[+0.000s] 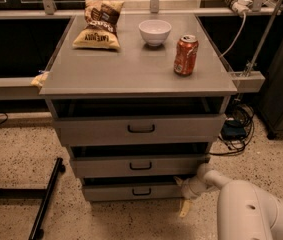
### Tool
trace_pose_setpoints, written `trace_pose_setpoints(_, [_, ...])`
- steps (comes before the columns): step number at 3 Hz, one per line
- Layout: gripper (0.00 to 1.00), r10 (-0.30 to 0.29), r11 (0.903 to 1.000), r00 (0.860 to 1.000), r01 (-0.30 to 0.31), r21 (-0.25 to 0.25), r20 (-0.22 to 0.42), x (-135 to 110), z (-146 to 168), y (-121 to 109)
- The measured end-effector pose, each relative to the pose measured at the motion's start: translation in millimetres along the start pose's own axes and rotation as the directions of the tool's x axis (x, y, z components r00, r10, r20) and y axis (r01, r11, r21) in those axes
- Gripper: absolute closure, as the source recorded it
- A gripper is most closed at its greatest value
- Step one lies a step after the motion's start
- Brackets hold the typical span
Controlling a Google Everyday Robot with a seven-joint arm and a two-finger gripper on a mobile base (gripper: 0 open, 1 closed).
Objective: Open bottom drawer
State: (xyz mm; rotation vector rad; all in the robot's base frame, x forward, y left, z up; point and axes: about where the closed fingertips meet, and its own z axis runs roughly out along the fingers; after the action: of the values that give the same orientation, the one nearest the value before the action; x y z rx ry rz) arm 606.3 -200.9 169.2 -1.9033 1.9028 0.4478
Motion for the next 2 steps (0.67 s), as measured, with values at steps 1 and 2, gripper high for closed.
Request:
trace_pose_setpoints(1, [0.0,0.023,0.9997,1.0,-0.023,-0.008,-0.008,4,-6,10])
trace_pose_setpoints(2, [0.0,0.046,0.9988,0.999,-0.047,-0.012,-0.015,8,-13,23])
